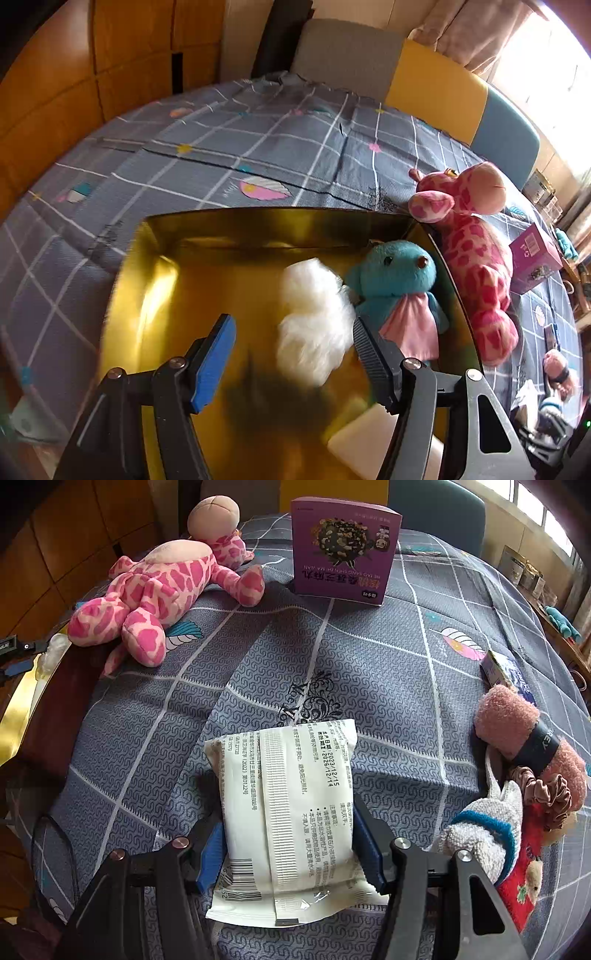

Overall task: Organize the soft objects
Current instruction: 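Open the left tool to drop the plastic bag beside the bear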

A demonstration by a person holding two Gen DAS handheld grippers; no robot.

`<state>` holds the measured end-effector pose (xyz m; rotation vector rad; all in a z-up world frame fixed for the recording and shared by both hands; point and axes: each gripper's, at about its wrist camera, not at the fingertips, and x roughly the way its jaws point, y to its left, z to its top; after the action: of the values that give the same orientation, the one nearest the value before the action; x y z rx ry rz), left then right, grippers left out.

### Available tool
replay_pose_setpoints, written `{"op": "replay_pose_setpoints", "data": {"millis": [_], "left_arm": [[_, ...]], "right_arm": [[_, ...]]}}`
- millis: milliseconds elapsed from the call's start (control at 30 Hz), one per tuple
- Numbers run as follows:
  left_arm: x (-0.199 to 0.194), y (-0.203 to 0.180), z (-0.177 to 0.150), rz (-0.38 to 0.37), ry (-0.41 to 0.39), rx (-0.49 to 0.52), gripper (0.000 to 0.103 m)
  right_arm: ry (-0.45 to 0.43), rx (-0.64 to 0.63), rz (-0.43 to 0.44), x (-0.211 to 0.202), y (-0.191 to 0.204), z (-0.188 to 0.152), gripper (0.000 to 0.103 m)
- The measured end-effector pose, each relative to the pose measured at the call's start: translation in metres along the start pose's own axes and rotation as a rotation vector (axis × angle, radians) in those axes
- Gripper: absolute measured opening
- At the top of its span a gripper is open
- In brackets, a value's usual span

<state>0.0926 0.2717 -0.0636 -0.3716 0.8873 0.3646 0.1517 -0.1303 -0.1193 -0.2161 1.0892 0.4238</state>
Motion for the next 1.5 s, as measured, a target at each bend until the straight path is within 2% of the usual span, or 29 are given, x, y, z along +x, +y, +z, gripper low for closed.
{"op": "replay_pose_setpoints", "data": {"millis": [300,567,700,1500], "left_arm": [[-0.059,-0.017,-0.040,0.001,-0.095,0.087,0.067],[-0.088,-0.030,-0.066,-0.019,-0.119,0.113,0.067],[-0.094,-0.035,-0.074,-0.023,-0.123,0.124,0.072],[-0.103,-0.021,-0.093,-0.035,-0.111,0.108,0.072]], "right_arm": [[-0.010,-0.006,-0.012,-0.001,0.002,-0.001,0.061],[-0.025,-0.005,-0.028,-0.003,0.005,-0.005,0.061],[-0.031,-0.002,-0.035,-0.004,0.007,-0.007,0.061],[-0.034,0.032,-0.090,-0.009,0.014,-0.010,0.060]]}}
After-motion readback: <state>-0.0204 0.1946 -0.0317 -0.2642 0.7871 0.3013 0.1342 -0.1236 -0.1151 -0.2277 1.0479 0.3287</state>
